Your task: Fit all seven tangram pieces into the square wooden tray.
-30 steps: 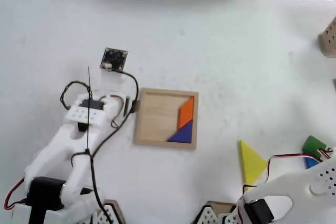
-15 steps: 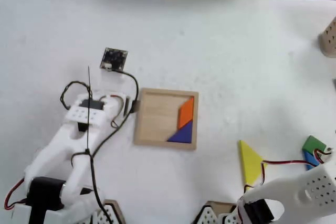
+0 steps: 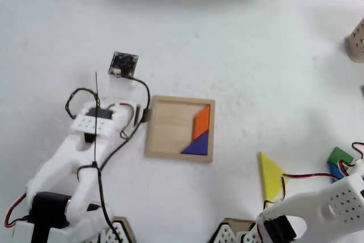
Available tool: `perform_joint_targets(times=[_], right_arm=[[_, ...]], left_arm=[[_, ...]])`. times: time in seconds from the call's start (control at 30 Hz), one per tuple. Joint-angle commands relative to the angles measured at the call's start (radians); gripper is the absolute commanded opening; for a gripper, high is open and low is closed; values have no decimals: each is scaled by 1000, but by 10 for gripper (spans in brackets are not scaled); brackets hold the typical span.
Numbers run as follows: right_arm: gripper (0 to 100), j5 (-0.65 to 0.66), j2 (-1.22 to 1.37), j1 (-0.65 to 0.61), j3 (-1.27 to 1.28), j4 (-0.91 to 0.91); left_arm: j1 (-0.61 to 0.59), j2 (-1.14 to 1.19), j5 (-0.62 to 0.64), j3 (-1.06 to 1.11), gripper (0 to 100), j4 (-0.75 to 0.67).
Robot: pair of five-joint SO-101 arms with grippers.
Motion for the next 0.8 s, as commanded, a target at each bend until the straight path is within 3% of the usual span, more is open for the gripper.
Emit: perform_joint_targets(times=[0.0,0.77], right_arm=[[187,18,-51,-38,18,-44],[184,83,76,-107,-6,-58]], left_arm=[[-2,-35,-34,-5,255,-23],[-2,-35,-34,-5,255,-23]])
